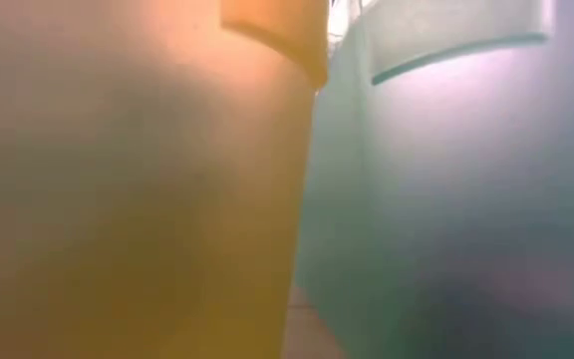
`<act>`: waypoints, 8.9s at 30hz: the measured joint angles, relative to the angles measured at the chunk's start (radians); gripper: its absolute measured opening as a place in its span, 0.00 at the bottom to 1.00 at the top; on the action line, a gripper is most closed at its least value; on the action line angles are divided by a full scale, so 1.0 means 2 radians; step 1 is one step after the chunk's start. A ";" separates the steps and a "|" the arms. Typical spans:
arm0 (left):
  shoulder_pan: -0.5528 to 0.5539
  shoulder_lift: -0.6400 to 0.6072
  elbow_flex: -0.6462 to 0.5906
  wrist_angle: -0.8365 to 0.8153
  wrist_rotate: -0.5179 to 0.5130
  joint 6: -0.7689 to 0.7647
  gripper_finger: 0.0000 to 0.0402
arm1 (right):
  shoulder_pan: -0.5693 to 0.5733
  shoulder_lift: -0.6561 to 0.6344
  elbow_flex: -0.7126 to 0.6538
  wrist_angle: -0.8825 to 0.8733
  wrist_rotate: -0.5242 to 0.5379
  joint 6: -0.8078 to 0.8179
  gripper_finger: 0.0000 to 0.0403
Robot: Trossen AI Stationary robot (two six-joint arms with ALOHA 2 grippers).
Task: Pick & Place USB Port
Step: Adjust the bins, then return to Home Position
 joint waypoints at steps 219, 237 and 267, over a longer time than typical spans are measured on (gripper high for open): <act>0.118 -0.413 -0.391 0.598 0.022 0.586 0.00 | -0.137 -0.210 -0.081 0.165 -0.021 -0.419 0.00; 0.077 -0.680 -0.780 0.912 -0.162 0.590 0.00 | -0.273 -0.532 -0.463 0.426 -0.135 -0.390 0.00; 0.077 -0.658 -0.780 0.653 -0.163 0.418 0.03 | -0.273 -0.558 -0.681 0.504 -0.131 -0.228 0.00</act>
